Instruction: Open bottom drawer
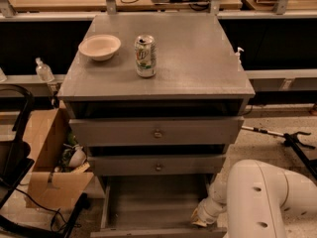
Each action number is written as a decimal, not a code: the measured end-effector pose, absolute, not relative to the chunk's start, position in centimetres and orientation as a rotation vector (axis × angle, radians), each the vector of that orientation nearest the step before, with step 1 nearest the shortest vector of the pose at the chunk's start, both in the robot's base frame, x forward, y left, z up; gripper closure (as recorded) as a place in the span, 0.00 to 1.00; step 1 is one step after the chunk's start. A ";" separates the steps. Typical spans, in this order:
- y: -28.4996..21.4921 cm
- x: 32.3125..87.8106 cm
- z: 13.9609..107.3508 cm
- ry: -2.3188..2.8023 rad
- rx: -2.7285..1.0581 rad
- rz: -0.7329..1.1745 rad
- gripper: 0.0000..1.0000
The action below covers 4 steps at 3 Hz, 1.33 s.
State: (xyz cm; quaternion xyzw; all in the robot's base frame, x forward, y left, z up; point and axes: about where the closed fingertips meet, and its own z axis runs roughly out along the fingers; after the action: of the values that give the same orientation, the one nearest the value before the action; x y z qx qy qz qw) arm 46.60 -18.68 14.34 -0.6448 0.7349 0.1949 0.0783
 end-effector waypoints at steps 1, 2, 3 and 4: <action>-18.5 45.7 14.4 2.220 -1.937 0.608 1.00; -18.4 45.4 14.5 2.226 -1.941 0.619 1.00; -18.3 45.4 14.5 2.227 -1.942 0.622 1.00; -18.3 45.4 14.5 2.227 -1.942 0.622 0.97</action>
Offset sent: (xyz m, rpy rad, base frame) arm -0.2343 0.0447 0.0809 -0.1345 0.6888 0.0564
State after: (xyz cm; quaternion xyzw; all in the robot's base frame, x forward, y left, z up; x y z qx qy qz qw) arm 45.45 -18.32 14.53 -0.6418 0.7363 0.2056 0.0610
